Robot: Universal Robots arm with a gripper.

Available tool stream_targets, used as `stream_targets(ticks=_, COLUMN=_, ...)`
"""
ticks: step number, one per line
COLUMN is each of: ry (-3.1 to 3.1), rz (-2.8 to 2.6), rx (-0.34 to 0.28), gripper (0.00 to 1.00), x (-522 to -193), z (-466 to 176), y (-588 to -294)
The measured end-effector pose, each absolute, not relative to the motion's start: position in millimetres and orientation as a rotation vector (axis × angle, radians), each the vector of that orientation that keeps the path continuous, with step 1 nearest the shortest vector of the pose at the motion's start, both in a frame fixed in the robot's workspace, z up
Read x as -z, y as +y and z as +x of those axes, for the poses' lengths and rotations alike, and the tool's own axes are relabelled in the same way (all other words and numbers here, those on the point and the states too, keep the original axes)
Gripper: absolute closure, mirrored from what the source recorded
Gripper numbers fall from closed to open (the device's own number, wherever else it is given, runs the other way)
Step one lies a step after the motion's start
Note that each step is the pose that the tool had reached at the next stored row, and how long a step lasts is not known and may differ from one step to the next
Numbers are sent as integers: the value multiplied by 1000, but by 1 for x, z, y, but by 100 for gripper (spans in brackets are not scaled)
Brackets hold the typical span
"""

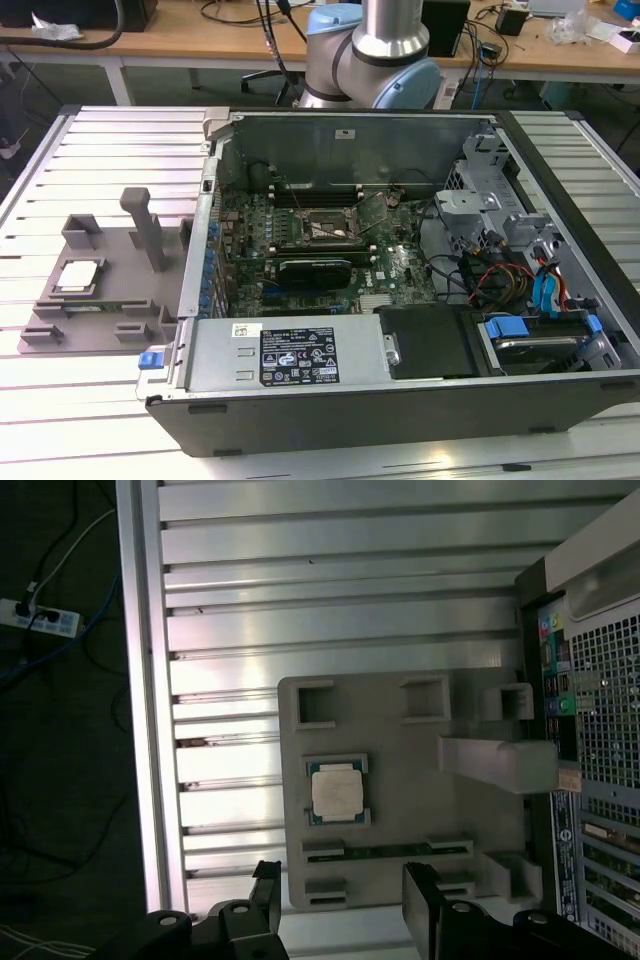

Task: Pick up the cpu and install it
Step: 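Pick up the cpu and move it towards the insertion slot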

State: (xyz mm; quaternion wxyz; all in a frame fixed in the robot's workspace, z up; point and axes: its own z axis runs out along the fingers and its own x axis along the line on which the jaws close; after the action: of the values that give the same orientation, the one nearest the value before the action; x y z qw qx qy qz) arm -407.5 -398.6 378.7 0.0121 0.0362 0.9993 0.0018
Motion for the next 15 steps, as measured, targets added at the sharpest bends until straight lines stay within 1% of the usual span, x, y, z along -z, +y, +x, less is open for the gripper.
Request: stream_targets(ticks=15, ry=3115, rz=113, rx=-5, gripper=40, x=-371, z=-408, y=-399)
